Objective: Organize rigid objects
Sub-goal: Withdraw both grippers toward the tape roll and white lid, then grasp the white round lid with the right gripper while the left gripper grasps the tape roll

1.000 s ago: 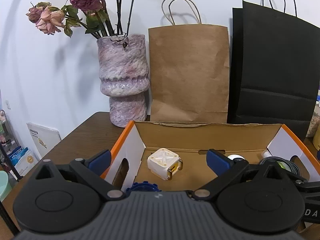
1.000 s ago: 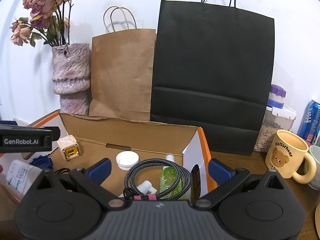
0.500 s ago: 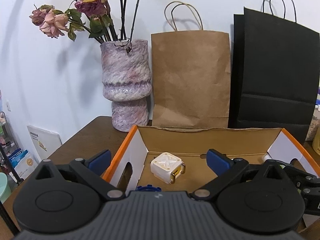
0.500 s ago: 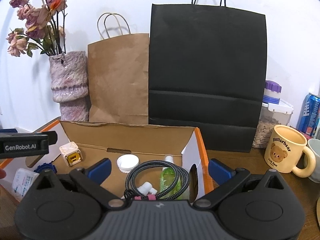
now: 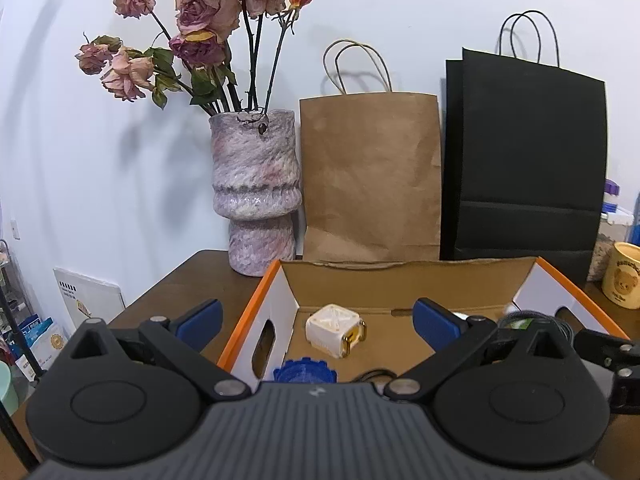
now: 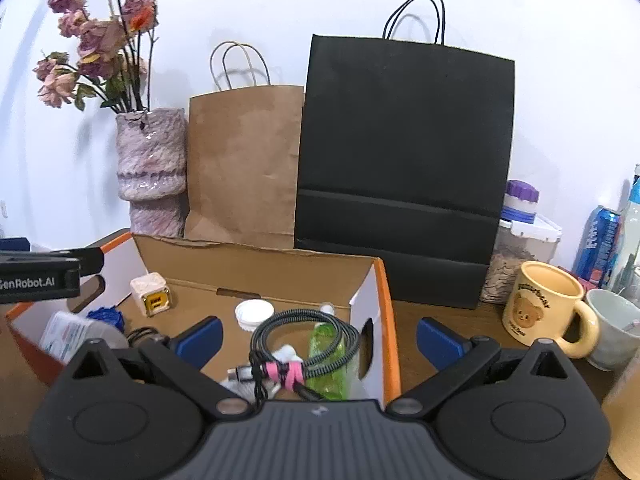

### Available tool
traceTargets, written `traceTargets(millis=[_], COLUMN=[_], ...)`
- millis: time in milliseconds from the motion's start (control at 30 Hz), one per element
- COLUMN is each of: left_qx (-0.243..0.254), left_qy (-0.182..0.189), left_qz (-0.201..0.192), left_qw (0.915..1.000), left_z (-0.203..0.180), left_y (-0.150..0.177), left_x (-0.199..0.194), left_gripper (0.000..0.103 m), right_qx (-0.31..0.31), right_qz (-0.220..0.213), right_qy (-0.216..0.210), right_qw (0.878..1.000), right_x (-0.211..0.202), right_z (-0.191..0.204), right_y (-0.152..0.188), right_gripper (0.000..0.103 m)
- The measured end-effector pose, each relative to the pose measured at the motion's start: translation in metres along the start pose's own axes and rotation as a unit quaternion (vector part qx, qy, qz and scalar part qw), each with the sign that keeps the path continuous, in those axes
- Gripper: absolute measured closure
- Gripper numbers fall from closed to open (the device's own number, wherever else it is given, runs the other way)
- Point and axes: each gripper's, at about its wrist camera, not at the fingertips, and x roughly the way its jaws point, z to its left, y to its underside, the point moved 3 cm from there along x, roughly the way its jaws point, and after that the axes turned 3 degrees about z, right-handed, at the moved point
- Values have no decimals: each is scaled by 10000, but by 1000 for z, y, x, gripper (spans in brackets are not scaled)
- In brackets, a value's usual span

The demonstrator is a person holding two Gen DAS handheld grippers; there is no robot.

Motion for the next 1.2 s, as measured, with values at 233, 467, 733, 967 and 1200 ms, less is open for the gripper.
traceTargets(millis=[233, 467, 733, 967, 1200], left_qx=[-8, 22, 84, 124, 90], left_qy=[276, 228, 261, 281, 318], left_qz=[-69, -54, -26, 98, 278], left_qw=[9996, 9997, 9996, 9995, 9991], left_z=[6, 11, 13, 14, 19], left_y=[17, 34, 54, 71, 86], left_x=[-28, -58, -88, -107, -120], left_gripper=[0, 0, 0, 0, 0], right_qx=[-116, -149, -77, -85, -62], right_qz=[-8, 99, 240, 327, 585], right_qy=[48, 28, -19, -43, -18], right_qw=[9999, 9998, 9997, 9994, 9983], right_x=[-34, -64, -96, -115, -124], right_z=[-4, -6, -6, -2, -4], right_y=[20, 46, 77, 95, 113], right_gripper=[0, 0, 0, 0, 0])
